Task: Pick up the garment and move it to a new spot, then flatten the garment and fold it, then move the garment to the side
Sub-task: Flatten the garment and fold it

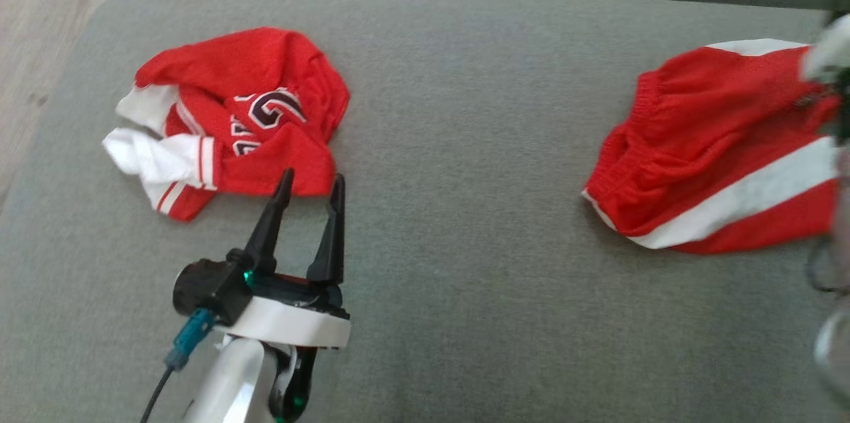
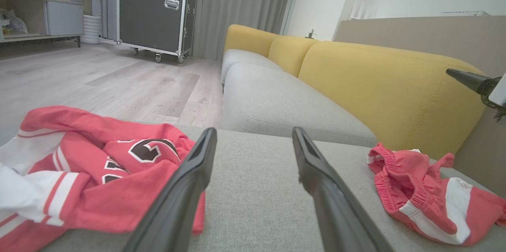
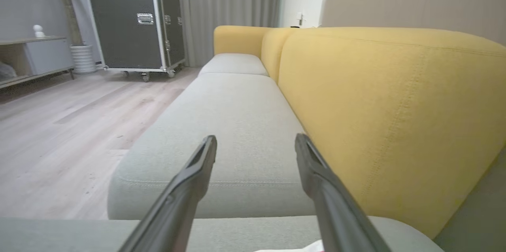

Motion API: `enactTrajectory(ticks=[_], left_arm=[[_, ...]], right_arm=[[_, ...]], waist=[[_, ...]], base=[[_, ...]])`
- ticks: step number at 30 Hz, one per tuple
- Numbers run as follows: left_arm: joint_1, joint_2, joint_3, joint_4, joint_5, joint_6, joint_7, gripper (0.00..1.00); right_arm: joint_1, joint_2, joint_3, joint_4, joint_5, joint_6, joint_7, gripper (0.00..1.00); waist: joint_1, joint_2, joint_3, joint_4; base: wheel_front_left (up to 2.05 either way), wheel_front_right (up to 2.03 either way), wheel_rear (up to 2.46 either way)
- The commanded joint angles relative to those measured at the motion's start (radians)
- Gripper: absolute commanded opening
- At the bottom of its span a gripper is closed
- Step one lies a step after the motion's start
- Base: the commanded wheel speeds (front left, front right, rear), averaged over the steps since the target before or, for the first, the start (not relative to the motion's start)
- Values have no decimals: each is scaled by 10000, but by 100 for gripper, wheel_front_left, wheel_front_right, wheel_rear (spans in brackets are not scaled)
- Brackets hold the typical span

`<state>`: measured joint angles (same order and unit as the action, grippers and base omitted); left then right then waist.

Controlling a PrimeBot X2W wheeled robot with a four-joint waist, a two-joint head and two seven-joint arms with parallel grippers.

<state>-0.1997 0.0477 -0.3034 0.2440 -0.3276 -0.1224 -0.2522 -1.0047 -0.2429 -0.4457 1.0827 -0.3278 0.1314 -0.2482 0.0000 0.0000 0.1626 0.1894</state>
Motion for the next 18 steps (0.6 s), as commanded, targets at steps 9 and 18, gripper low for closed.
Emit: enactTrajectory(ticks=[9,18], left_arm=[[48,26,718,-454,63,72,-95,100],[410,26,897,-509,54,67,-95,100]], right_arm=[[2650,1673,2841,-3686,2464,-7,-133,100],[6219,1915,4350,-5874,4062,-7,-134,100]], waist=[[0,0,-860,-1057],[0,0,-1216,-1854]], base=[[0,0,0],[0,0,0]])
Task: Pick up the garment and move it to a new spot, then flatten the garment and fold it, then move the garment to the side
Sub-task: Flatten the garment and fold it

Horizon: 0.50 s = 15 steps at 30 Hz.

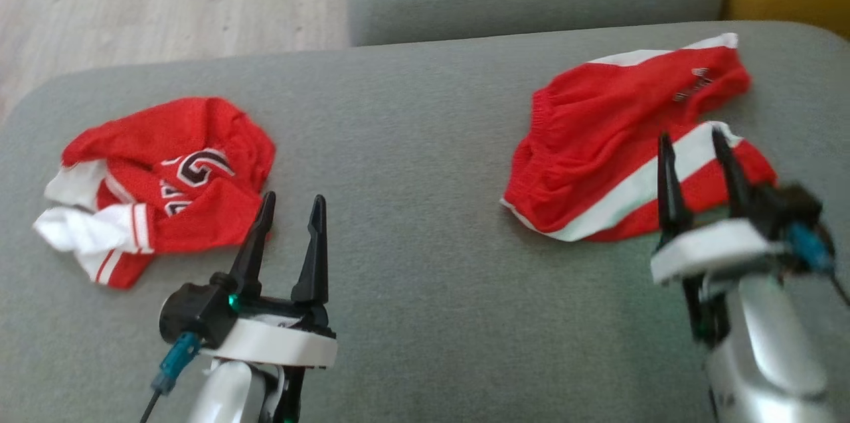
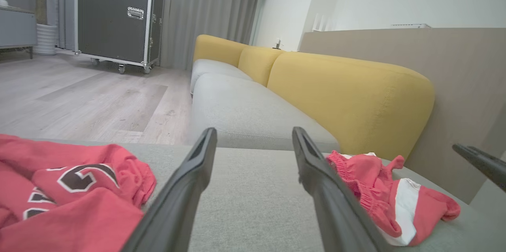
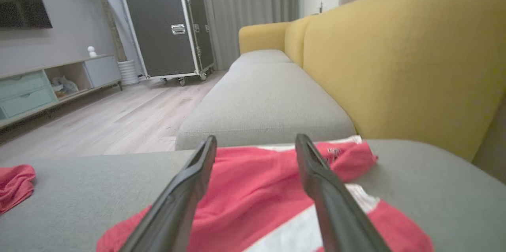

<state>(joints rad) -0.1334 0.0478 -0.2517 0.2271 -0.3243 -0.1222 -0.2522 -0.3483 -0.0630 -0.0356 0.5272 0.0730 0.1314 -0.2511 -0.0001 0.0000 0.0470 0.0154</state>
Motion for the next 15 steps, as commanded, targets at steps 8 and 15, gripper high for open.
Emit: enactTrajectory(ticks=[8,15], left_arm=[[-333,24,418,-244,90,13,-95,100],[-536,24,262,-179,86,-25,-95,100]], right_arm=[[944,125,852,-1340,1006,-7,-106,100],[753,126,1548,-1431,761,-7,-106,100]], waist=[[1,0,170,-550],[1,0,368,-409]], base=[[0,0,0],[0,0,0]])
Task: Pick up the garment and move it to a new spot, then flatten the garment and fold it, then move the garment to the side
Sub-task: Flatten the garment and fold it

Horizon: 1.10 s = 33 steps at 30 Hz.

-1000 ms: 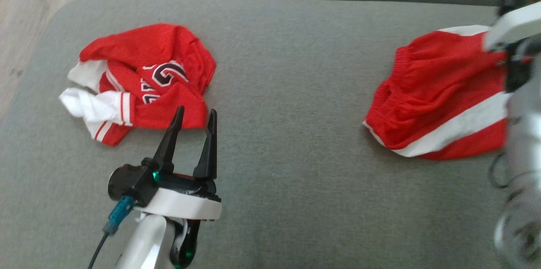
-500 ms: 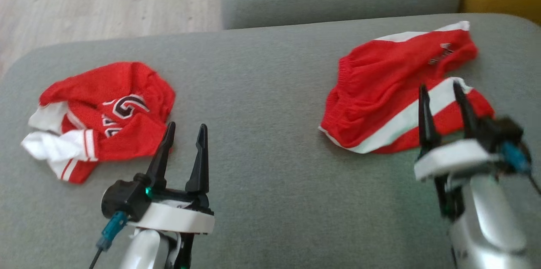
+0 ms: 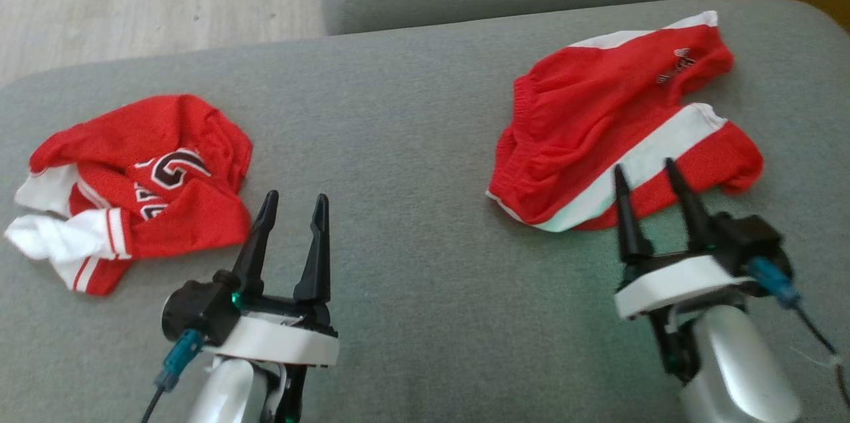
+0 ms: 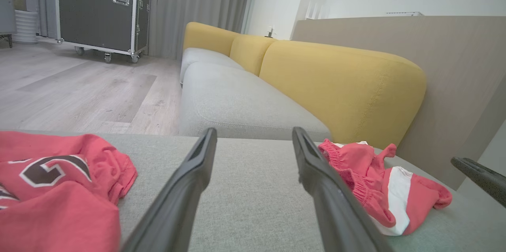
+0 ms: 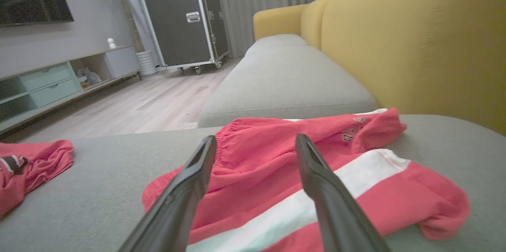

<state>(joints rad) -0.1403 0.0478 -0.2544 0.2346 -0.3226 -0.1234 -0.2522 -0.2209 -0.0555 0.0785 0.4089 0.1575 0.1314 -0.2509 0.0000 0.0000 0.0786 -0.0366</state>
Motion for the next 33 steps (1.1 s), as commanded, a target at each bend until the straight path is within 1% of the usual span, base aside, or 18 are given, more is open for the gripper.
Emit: enactTrajectory(ticks=[1,3,7,8,9,11,13,18,22,23,24,26,28,30,33], left_arm=[[-480,24,251,-235,53,-18,-95,100],[-503,24,186,-182,19,-25,-95,100],[-543,24,48,-96,-49,-35,-95,100],[-543,24,48,-96,-49,-35,-95,100],[-576,24,-18,-71,-102,-38,-95,100],[-621,24,-97,-63,-150,-40,-95,100],[-667,24,-167,-52,-185,-42,-95,100],[-760,24,-278,-53,-243,-39,-95,100],[-792,24,-350,-76,-278,-32,-95,100],[-799,24,-364,-81,-280,-27,-95,100],[-810,24,-371,-80,-278,-27,-95,100],[-839,24,-378,-69,-273,-28,-95,100],[-862,24,-380,-56,-268,-30,-95,100],[-874,24,-382,-35,-265,-31,-95,100],[-844,24,-378,3,-248,-33,-95,100]], right_arm=[[-594,51,605,-128,-118,-7,-80,100],[-801,52,1049,151,-168,-7,89,100],[-1382,52,1850,978,-305,-7,805,100],[-1382,52,1850,978,-305,-7,805,100],[-1692,52,2050,1496,-242,-7,1139,100],[-2007,52,2220,2091,-476,-7,1462,100],[-2296,52,2220,2671,-781,-7,1693,100],[-2851,52,1812,3884,-1418,-7,1963,100],[-3162,52,1484,4684,-1632,-7,2072,100],[-3238,52,1452,4817,-1575,-7,2027,47],[-3318,52,1421,4903,-1456,-7,1904,0],[-3474,52,1488,5038,-1191,-7,1609,0],[-3614,52,1766,5069,-919,-7,1217,0],[-3696,52,2270,5022,-481,-7,891,0],[-3752,53,3312,4775,386,-7,562,0]], waist=[[0,0,75,187],[0,0,132,366],[0,0,275,773],[0,0,275,773],[0,0,347,996],[0,0,433,1224],[0,0,501,1420],[0,0,652,1793],[0,0,756,1955],[0,0,783,1979],[0,0,806,2000],[0,0,840,2032],[0,0,851,2053],[0,0,833,2065],[0,0,759,2061]], base=[[0,0,0],[0,0,0],[0,0,0],[0,0,0],[0,0,0],[0,0,0],[0,0,0],[0,0,0],[0,0,0],[0,0,0],[0,0,0],[0,0,0],[0,0,0],[0,0,0],[0,0,0]])
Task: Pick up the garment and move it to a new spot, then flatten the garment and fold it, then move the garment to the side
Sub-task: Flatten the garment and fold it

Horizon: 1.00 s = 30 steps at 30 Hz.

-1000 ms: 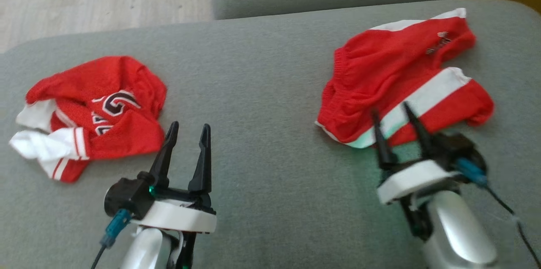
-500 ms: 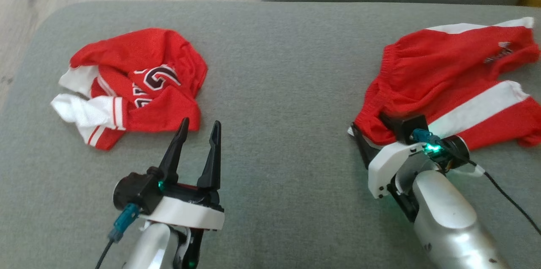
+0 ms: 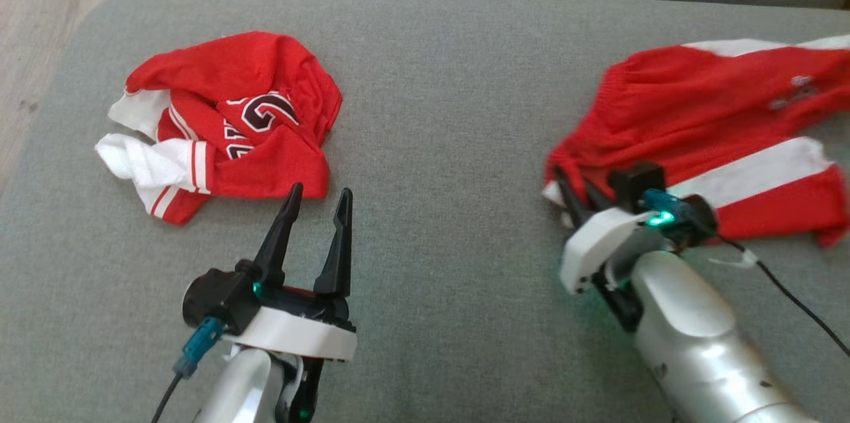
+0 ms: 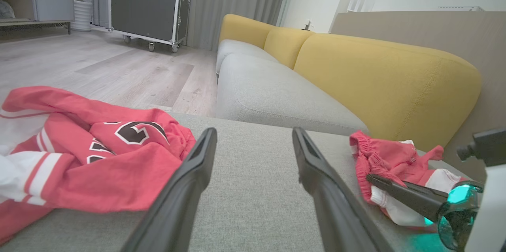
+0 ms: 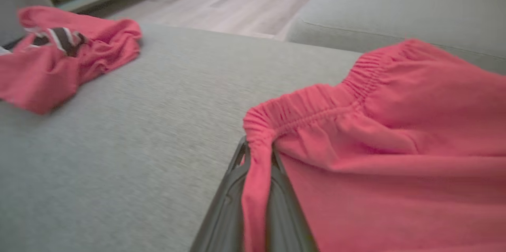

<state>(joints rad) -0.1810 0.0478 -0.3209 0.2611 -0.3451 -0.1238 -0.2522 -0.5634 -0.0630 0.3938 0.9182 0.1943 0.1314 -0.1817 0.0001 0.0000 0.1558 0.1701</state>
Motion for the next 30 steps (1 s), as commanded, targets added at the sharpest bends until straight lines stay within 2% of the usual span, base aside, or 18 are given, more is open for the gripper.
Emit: enactTrajectory(ticks=[1,10,11,12,18,21,25,30], left_arm=[[-425,24,291,-251,-11,-30,-95,100],[-292,24,315,-227,45,-34,-95,100],[-267,24,326,-226,48,-34,-95,100],[-240,24,340,-220,50,-34,-95,100],[-123,24,469,-253,63,3,-95,100],[-72,24,595,-309,91,18,-95,100],[25,24,767,-402,145,42,-95,100],[148,24,945,-518,177,43,-95,100]], right_arm=[[-332,127,534,-442,347,-7,-201,0],[-574,127,3177,-992,1978,-7,-475,0],[-600,127,3371,-964,2092,-7,-459,26],[-614,127,3535,-925,2207,-7,-436,100],[-739,127,3710,-781,2599,-7,-536,100],[-743,127,3237,-778,2670,-7,-688,100],[-659,81,1843,-881,2145,-7,-788,100],[361,-248,-752,-2420,745,-7,-797,100]], waist=[[-1,0,-38,-7],[-1,0,-281,26],[-1,0,-309,24],[-1,0,-345,19],[-1,0,-497,-153],[-1,0,-620,-376],[-1,0,-790,-789],[-1,0,-974,-1330]], base=[[0,0,0],[0,0,0],[0,0,0],[0,0,0],[0,0,0],[0,0,0],[0,0,0],[0,0,0]])
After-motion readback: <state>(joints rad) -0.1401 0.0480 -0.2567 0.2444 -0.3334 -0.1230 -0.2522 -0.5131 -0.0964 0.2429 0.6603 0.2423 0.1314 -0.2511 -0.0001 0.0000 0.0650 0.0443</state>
